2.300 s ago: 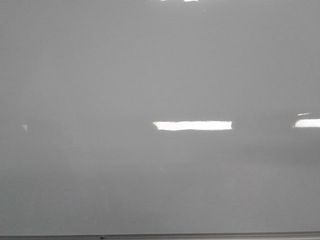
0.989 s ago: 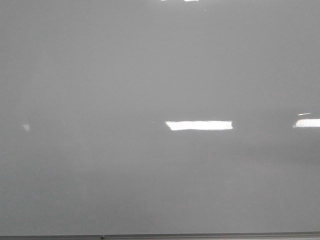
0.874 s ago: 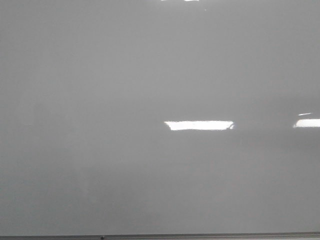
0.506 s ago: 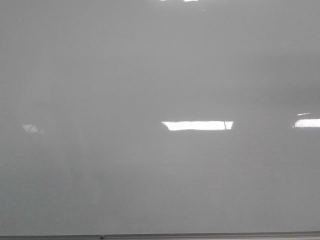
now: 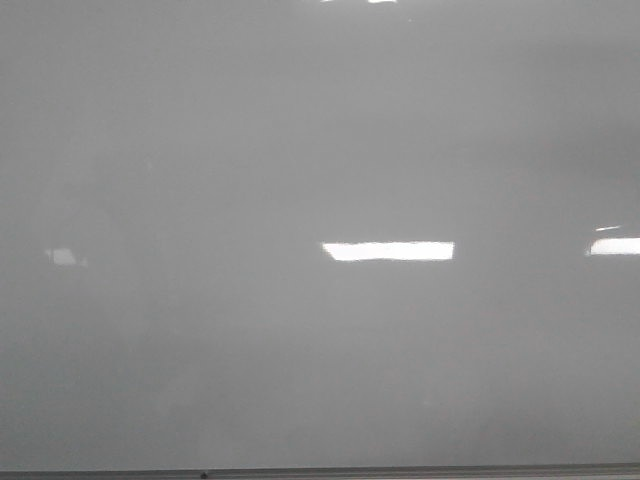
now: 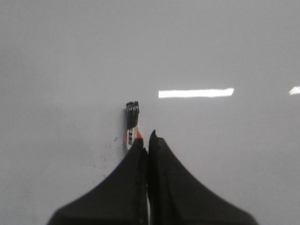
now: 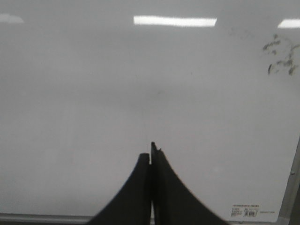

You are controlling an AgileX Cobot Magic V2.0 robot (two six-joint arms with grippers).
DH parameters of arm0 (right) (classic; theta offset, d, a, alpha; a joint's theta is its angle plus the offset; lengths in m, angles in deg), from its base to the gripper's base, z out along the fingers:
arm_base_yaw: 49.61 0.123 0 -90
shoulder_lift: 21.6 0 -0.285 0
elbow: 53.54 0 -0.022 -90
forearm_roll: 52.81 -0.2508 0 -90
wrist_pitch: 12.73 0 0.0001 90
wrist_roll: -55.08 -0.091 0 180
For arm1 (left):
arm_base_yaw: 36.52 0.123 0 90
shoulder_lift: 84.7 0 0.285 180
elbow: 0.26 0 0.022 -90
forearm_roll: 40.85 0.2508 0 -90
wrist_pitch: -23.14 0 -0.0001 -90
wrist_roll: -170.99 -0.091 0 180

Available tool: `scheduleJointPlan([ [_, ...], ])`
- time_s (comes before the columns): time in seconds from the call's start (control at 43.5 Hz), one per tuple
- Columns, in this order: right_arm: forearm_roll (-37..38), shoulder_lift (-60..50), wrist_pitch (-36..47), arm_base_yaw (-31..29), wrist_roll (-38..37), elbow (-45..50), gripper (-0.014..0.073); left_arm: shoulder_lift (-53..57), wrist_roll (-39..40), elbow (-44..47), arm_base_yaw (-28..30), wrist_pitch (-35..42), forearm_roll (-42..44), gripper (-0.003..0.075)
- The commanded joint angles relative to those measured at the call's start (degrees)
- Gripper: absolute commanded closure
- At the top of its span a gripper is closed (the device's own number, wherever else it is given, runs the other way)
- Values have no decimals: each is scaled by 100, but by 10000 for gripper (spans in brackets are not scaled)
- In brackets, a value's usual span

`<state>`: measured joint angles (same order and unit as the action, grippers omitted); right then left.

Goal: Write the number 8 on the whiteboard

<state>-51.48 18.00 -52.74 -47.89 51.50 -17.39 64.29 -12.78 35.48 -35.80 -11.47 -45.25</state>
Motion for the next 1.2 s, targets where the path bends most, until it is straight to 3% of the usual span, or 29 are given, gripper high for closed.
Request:
scheduleJointPlan([
  [0.0,40,284,268,-18,16,-193,701,-220,58,-64,-17,297,-49,741],
  [0.414,40,933,238,-18,148,-188,693,-451,58,381,-17,294,-49,741],
  [0.506,40,1000,205,-18,198,-188,607,-451,58,420,-17,193,-49,725],
  [0.598,40,1000,160,-18,248,-188,414,-451,58,420,-17,116,-49,615],
  [0.713,40,1000,161,-18,250,-188,122,-456,58,420,-17,127,-28,356],
  [0.759,40,1000,161,-18,250,-188,62,-513,58,410,-17,112,-25,283],
  [0.828,40,1000,150,-18,250,-188,26,-677,58,341,-17,60,-15,216],
  [1.173,40,1000,-20,-18,250,-188,41,-2265,58,-199,20,-2,439,211],
])
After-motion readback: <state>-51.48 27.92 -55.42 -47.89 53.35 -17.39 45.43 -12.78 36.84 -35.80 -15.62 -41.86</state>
